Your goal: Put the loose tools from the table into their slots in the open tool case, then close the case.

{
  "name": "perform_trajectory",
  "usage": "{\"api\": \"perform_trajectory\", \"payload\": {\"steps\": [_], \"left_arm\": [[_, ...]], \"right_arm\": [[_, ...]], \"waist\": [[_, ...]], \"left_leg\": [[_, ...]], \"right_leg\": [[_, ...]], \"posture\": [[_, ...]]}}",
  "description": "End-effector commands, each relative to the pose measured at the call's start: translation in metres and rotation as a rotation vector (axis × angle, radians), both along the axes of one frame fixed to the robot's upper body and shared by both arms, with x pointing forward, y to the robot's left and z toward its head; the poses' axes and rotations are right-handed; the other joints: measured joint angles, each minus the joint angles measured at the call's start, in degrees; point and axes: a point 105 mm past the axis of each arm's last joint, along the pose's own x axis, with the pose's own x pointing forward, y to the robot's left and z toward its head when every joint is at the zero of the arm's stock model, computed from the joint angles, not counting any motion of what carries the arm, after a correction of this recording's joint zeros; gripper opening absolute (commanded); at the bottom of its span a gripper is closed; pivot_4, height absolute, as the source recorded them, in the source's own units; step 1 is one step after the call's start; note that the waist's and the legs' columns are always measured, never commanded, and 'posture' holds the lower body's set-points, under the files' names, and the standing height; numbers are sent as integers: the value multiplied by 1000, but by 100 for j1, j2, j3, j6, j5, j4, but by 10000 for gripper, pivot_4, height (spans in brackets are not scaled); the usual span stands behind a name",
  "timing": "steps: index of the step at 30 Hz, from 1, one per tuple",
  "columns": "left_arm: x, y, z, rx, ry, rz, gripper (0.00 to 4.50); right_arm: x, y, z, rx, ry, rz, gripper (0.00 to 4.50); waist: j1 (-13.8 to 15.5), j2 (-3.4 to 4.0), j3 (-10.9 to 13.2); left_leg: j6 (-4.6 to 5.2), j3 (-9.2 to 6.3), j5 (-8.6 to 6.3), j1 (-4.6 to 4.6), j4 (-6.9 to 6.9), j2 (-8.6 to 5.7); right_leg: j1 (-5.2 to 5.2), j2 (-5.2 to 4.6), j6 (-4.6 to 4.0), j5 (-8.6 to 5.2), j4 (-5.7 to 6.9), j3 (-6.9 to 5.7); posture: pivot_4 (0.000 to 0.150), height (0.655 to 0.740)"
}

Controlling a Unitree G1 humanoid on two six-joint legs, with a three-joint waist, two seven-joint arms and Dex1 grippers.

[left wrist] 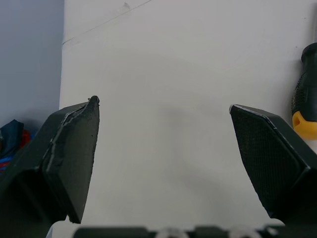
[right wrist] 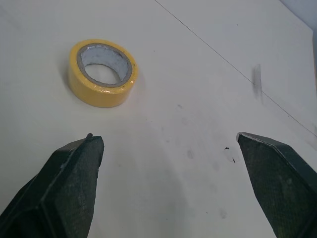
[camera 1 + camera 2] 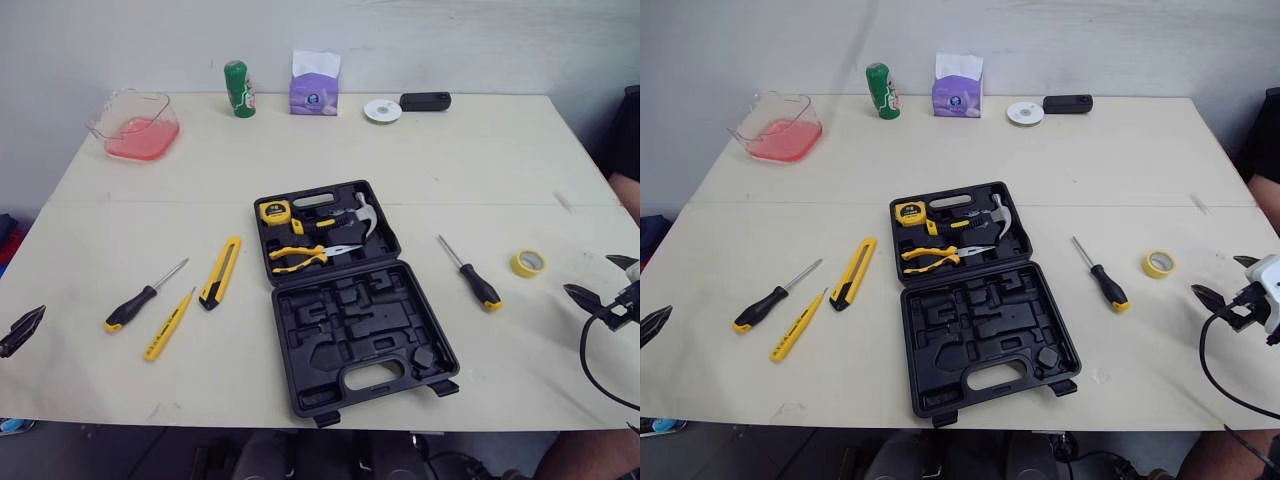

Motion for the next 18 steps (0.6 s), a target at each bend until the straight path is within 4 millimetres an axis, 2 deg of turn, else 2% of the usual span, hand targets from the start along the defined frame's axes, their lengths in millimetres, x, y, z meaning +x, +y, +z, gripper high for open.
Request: {"api": "perform_trajectory", "payload": {"steps": [1, 4, 18], "left_arm": [[-2, 1, 10, 3, -24, 1, 44207], [-3, -7, 4, -79, 3, -38, 44207], [-7, -17, 7, -106, -16, -65, 44207]], "right_arm": [[3, -1, 10, -7, -38, -1, 45000], [6, 3, 11, -7, -37, 15, 45000], [11, 14, 5, 1, -20, 67, 45000]], "waist": [[0, 0, 0], [-6, 0, 0], [4, 0, 0]], "left_leg": [[0, 0, 0, 0, 0, 0], [0, 2, 0, 1, 0, 0], [2, 2, 0, 0, 1, 1]], "right_leg": [[0, 0, 0, 0, 0, 0], [-1, 0, 0, 0, 1, 3], [0, 1, 0, 0, 0, 2]], "posture": [[1500, 7400], [1500, 7400], [1500, 7400]]}}
